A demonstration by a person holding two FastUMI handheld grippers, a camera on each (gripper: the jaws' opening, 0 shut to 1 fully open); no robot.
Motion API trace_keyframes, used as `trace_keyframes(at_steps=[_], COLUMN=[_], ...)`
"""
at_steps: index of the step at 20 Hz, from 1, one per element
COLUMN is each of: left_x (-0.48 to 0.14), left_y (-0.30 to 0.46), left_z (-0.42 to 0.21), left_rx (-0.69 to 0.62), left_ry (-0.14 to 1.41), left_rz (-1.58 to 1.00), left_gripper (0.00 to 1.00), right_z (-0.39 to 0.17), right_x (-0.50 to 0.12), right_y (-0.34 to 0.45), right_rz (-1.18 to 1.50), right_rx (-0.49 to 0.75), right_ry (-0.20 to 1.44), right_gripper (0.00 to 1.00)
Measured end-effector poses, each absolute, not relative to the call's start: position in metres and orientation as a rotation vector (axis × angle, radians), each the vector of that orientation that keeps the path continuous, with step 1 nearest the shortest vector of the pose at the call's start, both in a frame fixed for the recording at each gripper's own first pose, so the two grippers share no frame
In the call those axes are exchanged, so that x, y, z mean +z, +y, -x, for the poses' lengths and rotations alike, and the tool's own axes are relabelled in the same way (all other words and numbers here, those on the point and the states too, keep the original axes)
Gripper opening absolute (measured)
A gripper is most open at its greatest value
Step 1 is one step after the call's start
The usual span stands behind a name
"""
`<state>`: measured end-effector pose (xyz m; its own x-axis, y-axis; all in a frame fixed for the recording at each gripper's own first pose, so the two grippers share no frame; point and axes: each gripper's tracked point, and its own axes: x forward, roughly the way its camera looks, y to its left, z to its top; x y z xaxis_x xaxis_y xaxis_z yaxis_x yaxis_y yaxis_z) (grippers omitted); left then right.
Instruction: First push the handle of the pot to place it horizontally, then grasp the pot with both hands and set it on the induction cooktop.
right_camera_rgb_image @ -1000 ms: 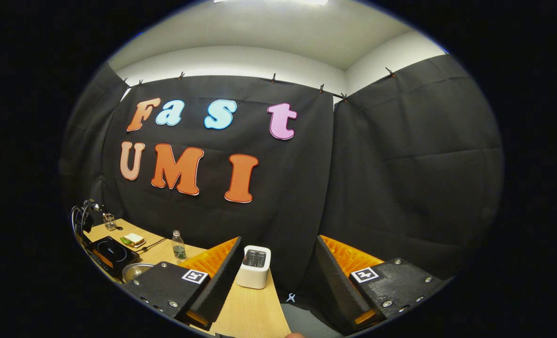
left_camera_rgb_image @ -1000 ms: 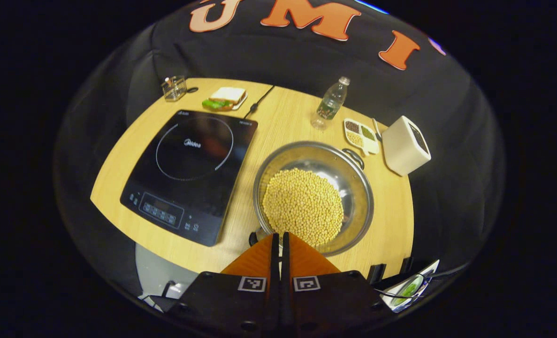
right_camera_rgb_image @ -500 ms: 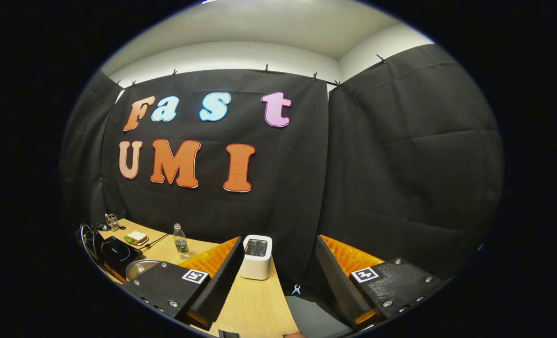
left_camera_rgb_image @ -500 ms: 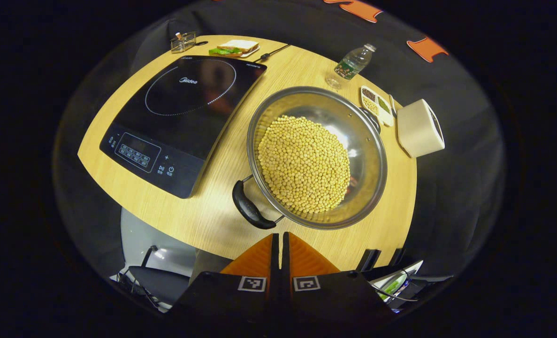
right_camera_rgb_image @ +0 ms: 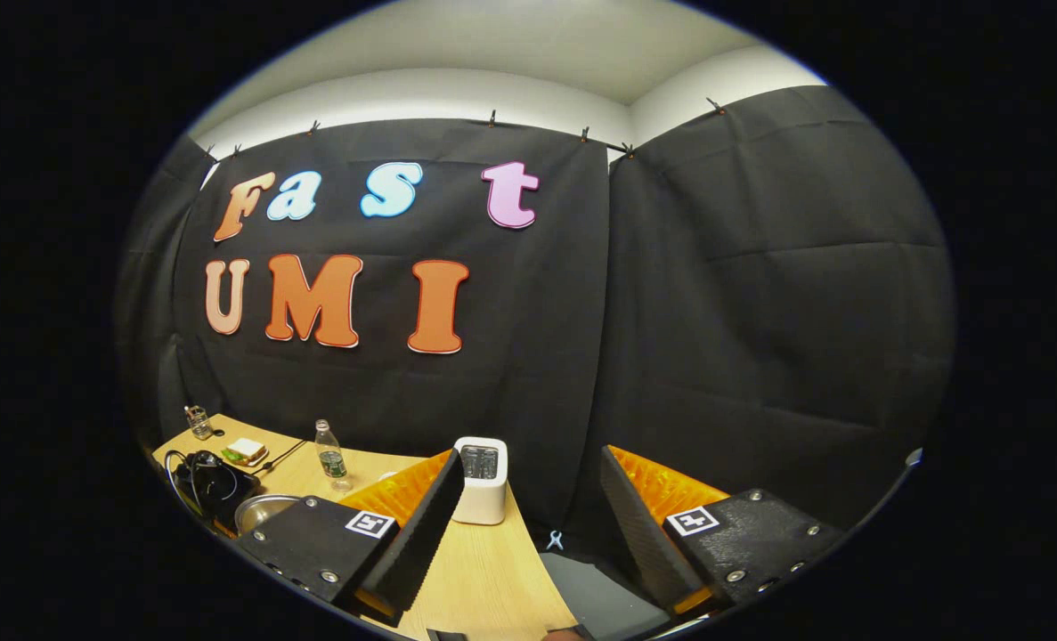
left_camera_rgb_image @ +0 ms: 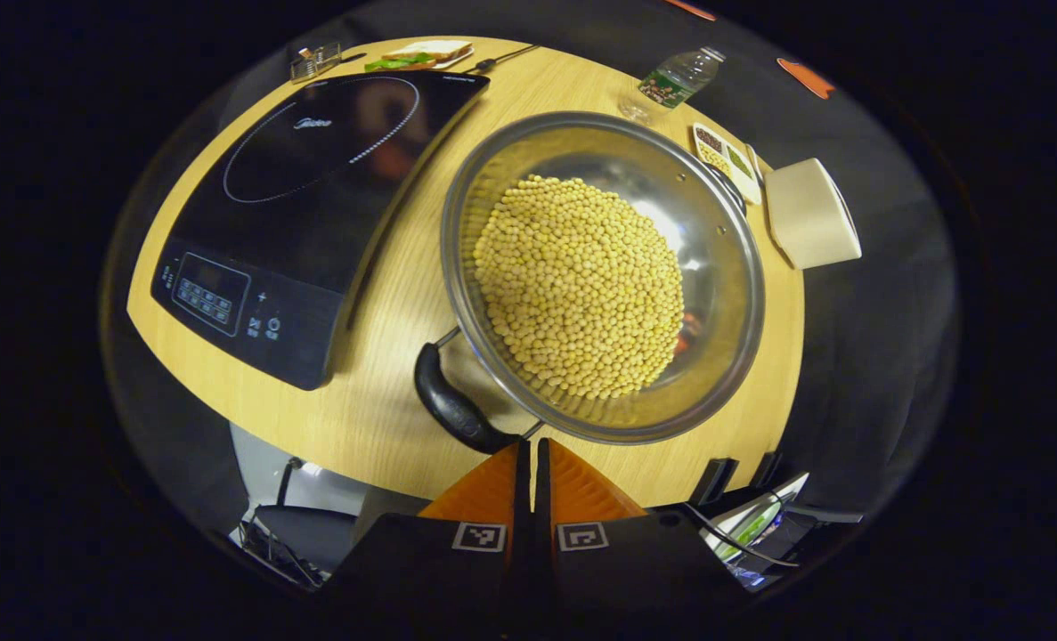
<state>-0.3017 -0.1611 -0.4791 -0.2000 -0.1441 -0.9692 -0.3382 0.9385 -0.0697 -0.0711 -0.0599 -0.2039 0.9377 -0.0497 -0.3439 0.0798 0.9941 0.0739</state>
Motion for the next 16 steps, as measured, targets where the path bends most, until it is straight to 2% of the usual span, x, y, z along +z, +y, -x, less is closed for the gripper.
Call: trace_keyframes(at_steps=[4, 7, 16], left_x=[-0.486, -0.497, -0.502], left_y=[-0.170, -0.155, -0.127], left_z=[0.314, 0.326, 0.305], left_rx=[0.139, 0.173, 0.247], left_ry=[1.866, 1.919, 1.874], left_rz=[0.338, 0.299, 0.275], left_gripper=[0.07, 0.08, 0.07], right_z=[0.067, 0.066, 0.058], right_x=[-0.211, -0.216, -0.235], right_y=[-0.039, -0.035, -0.014], right_rz=[-0.088, -0.073, -0.101], right_rx=[-0.080, -0.090, -0.101], right_ry=[0.385, 0.406, 0.468], right_gripper=[0.95, 0.95, 0.95])
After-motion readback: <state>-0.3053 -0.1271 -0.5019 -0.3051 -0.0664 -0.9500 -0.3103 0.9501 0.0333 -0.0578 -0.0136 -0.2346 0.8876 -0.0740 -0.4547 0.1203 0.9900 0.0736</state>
